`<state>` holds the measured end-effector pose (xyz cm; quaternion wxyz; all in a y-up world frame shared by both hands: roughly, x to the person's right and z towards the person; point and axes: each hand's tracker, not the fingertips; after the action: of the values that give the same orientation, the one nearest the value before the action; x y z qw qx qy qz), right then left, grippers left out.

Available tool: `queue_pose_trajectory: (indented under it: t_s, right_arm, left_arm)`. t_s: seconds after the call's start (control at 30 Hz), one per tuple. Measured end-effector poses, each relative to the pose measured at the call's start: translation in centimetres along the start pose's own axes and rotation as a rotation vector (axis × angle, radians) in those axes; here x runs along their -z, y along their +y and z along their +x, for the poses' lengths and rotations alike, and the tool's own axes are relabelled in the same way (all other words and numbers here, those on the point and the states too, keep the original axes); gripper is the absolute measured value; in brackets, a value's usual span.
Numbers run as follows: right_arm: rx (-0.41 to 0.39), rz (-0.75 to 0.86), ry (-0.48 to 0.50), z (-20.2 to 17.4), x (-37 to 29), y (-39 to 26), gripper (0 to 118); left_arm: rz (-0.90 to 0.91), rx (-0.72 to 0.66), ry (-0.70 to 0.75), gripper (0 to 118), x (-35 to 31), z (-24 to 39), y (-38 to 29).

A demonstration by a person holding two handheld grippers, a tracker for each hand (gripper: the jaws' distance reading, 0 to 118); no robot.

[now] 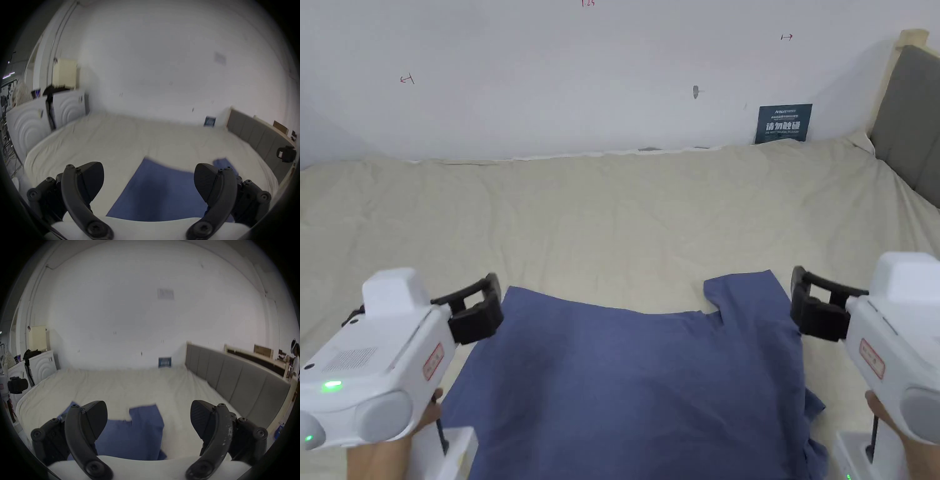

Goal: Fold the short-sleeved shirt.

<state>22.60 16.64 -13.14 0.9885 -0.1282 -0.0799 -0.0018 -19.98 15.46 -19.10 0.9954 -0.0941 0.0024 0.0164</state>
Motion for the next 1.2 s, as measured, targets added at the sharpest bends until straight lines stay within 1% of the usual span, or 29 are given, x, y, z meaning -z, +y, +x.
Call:
queue_pose_trajectory:
  t_s: [0.03,0.07,0.1,0.13,0.17,0.2,0.23,0.27,0.3,0.33,0.5,0.57,0.63,0.83,0.93,0.97,1.0,1.03,1.07,1.1,1.13,1.17,1.2]
  right_arm:
    - [-0.008,0.034,-0.007,-0.3,-0.2,0.6,102]
    - [-0.020,0.063,-0.012,-0.6,-0.5,1.0,96]
    - [-0.028,0.089,-0.024,-0.9,-0.9,1.5,82]
    - [-0.034,0.109,-0.035,-1.3,-1.1,1.7,67]
    - [-0.041,0.127,-0.044,-1.5,-1.2,1.8,42]
    - [-0.052,0.140,-0.053,-1.8,-1.3,1.8,7]
    - [-0.077,0.146,-0.063,-2.0,-1.2,1.8,2]
    - [-0.080,0.144,-0.059,-2.2,-1.3,1.8,1]
    - [-0.079,0.150,-0.071,-2.1,-1.2,1.6,1]
    - [-0.083,0.151,-0.058,-1.9,-1.2,1.6,1]
    - [-0.097,0.149,-0.062,-2.0,-0.8,1.4,1]
    - [-0.090,0.143,-0.055,-1.9,0.0,1.4,1]
    - [-0.093,0.134,-0.053,-1.9,0.7,1.4,1]
    - [-0.104,0.093,-0.051,-2.0,4.4,0.9,1]
    - [-0.112,0.061,-0.060,-2.0,6.9,0.6,1]
    - [-0.114,0.050,-0.062,-2.0,7.6,0.4,1]
    - [-0.116,0.038,-0.066,-2.1,8.6,0.2,1]
    - [-0.116,0.024,-0.069,-2.1,9.5,0.0,1]
    - [-0.116,0.008,-0.073,-2.1,10.4,-0.2,1]
    - [-0.107,-0.012,-0.075,-2.1,11.2,-0.5,1]
    - [-0.100,-0.024,-0.075,-2.1,12.1,-0.9,1]
    - [-0.098,-0.038,-0.077,-2.1,12.9,-1.1,1]
    - [-0.099,-0.050,-0.084,-2.1,13.7,-1.4,1]
  left_arm:
    - [0.033,0.021,-0.004,113,-0.1,0.9,0.6]
    - [0.058,0.042,-0.004,108,-0.2,1.6,0.9]
    - [0.088,0.056,-0.001,98,-0.1,2.2,1.1]
    - [0.106,0.065,0.000,82,-0.2,2.9,1.2]
    - [0.118,0.072,-0.012,44,-0.3,3.5,1.3]
    - [0.116,0.070,-0.019,8,-0.3,4.0,1.2]
    - [0.114,0.075,-0.023,2,0.0,4.3,1.1]
    - [0.110,0.086,-0.019,0,0.2,4.8,1.1]
    - [0.108,0.082,-0.040,0,0.4,5.0,0.9]
    - [0.091,0.088,-0.069,0,0.6,5.2,0.9]
    - [0.044,0.093,-0.059,0,2.6,5.4,0.6]
    - [-0.018,0.096,-0.064,0,4.3,5.2,0.7]
    - [-0.119,0.099,-0.090,0,6.8,4.7,0.9]
    - [-0.382,0.026,-0.173,0,17.1,2.3,0.3]
    - [-0.526,-0.071,-0.206,1,23.1,0.7,-0.8]
    - [-0.559,-0.101,-0.202,3,24.7,0.2,-1.3]
    - [-0.600,-0.108,-0.197,8,26.7,-0.2,-2.0]
    - [-0.618,-0.086,-0.180,20,28.4,-0.5,-2.6]
    - [-0.619,-0.080,-0.172,47,29.8,-0.8,-3.2]
    - [-0.661,-0.051,-0.185,72,31.5,-1.1,-4.0]
    - [-0.683,-0.055,-0.175,92,32.9,-1.5,-4.8]
    - [-0.705,-0.050,-0.157,106,34.1,-1.5,-5.7]
    - [-0.727,-0.022,-0.142,107,35.2,-1.7,-6.5]
